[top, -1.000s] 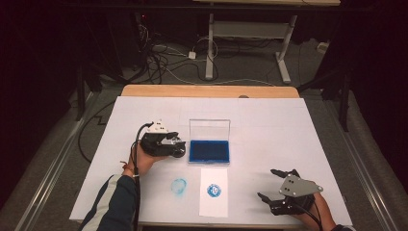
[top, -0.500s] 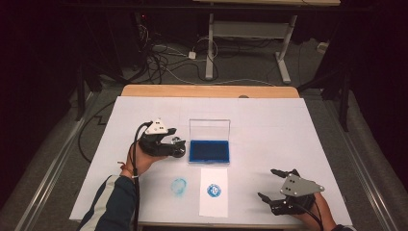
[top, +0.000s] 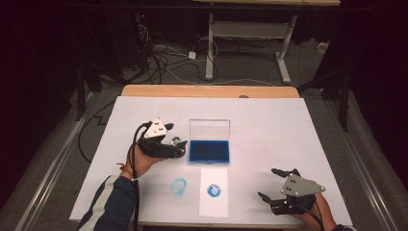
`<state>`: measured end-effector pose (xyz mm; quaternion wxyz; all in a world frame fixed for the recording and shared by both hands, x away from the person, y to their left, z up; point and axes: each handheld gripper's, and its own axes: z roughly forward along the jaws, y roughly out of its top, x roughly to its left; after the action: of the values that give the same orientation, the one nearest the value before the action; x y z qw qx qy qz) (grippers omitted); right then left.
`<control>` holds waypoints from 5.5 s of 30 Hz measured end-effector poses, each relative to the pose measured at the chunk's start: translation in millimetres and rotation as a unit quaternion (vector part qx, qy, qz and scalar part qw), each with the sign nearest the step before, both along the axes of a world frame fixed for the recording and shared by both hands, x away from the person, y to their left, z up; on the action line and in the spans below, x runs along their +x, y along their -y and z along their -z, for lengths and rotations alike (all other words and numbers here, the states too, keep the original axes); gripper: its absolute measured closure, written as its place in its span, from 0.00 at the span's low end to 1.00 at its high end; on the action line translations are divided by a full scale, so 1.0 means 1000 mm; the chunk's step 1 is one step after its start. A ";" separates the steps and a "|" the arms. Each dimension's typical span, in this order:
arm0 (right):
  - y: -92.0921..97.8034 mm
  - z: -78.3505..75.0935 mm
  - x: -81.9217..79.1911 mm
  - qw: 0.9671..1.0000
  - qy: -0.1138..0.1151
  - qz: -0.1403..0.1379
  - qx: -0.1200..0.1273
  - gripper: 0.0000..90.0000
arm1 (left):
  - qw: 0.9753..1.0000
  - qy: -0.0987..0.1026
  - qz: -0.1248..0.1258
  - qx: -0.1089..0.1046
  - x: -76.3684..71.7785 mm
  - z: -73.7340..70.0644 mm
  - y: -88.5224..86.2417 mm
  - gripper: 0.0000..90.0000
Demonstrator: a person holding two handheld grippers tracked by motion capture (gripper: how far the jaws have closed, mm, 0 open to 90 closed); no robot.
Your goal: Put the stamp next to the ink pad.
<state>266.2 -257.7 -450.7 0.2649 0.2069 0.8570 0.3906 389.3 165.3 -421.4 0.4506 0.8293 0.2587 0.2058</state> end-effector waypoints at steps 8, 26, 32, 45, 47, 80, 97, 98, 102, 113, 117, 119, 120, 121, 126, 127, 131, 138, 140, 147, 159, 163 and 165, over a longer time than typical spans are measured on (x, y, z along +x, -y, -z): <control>0.000 0.000 0.000 1.000 0.001 0.001 0.001 0.19 | 1.000 0.029 -0.002 0.010 -0.009 -0.006 0.006 0.18; 0.000 -0.001 -0.001 1.000 0.006 -0.002 0.004 0.19 | 0.998 0.059 0.016 0.022 -0.026 -0.016 0.018 0.18; 0.000 -0.002 -0.002 1.000 0.007 -0.003 0.006 0.19 | 0.997 0.069 0.019 0.029 -0.031 -0.018 0.020 0.18; 0.000 -0.002 -0.002 1.000 0.008 -0.004 0.006 0.19 | 0.995 0.084 0.033 0.035 -0.043 -0.021 0.027 0.18; 0.000 -0.002 -0.002 1.000 0.008 -0.003 0.006 0.19 | 0.995 0.086 0.036 0.035 -0.045 -0.022 0.027 0.18; 0.000 -0.002 -0.002 1.000 0.008 -0.002 0.011 0.19 | 0.990 0.123 0.058 0.046 -0.075 -0.017 0.029 0.18; 0.000 -0.003 -0.002 1.000 0.010 -0.001 0.011 0.19 | 0.988 0.134 0.052 0.059 -0.085 -0.011 0.018 0.18; 0.000 -0.003 -0.002 1.000 0.011 0.000 0.011 0.19 | 0.987 0.137 0.050 0.060 -0.086 -0.010 0.017 0.18; 0.001 -0.004 -0.002 1.000 0.008 -0.001 0.021 0.19 | 0.988 0.135 0.049 0.064 -0.087 -0.007 0.013 0.18; 0.001 -0.005 -0.002 1.000 0.013 0.002 0.023 0.19 | 0.988 0.135 0.032 0.072 -0.094 0.001 -0.004 0.18; 0.001 -0.005 -0.003 1.000 0.016 0.004 0.022 0.19 | 0.988 0.134 0.023 0.070 -0.096 0.006 -0.013 0.18; 0.001 -0.005 -0.003 1.000 0.017 0.004 0.021 0.19 | 0.988 0.135 0.019 0.073 -0.098 0.009 -0.017 0.18; 0.001 -0.005 -0.003 1.000 0.018 0.005 0.021 0.19 | 0.988 0.134 0.019 0.074 -0.098 0.010 -0.019 0.18; 0.001 -0.005 -0.003 1.000 0.018 0.005 0.021 0.19 | 0.988 0.131 0.019 0.076 -0.099 0.012 -0.020 0.18; 0.001 -0.005 -0.002 1.000 0.019 0.007 0.021 0.19 | 0.989 0.124 0.017 0.081 -0.102 0.019 -0.027 0.18; 0.001 -0.005 -0.002 1.000 0.019 0.007 0.021 0.19 | 0.989 0.123 0.018 0.083 -0.102 0.020 -0.028 0.18; 0.002 -0.004 -0.002 1.000 0.019 0.010 0.021 0.19 | 0.989 0.116 0.015 0.088 -0.104 0.027 -0.032 0.18; 0.003 -0.004 0.001 0.999 0.018 0.013 0.023 0.19 | 0.991 0.096 0.005 0.091 -0.102 0.042 -0.042 0.18; 0.004 -0.004 0.001 1.000 0.017 0.013 0.022 0.19 | 0.991 0.092 0.001 0.096 -0.103 0.045 -0.045 0.18; 0.008 -0.003 0.000 0.999 0.017 0.019 0.023 0.19 | 0.993 0.074 -0.006 0.095 -0.108 0.056 -0.057 0.18; 0.007 -0.003 0.001 0.999 0.017 0.017 0.021 0.19 | 0.993 0.080 -0.011 0.087 -0.111 0.055 -0.060 0.18; 0.006 -0.004 -0.001 0.999 0.020 0.019 0.020 0.19 | 0.993 0.079 -0.009 0.089 -0.113 0.056 -0.061 0.18; 0.005 -0.004 -0.002 0.999 0.021 0.018 0.018 0.19 | 0.993 0.081 -0.009 0.089 -0.114 0.055 -0.061 0.18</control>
<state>264.3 -263.2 -446.2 0.2857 0.2193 0.8401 0.4055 275.3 226.5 -476.3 0.3930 0.8443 0.2090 0.2984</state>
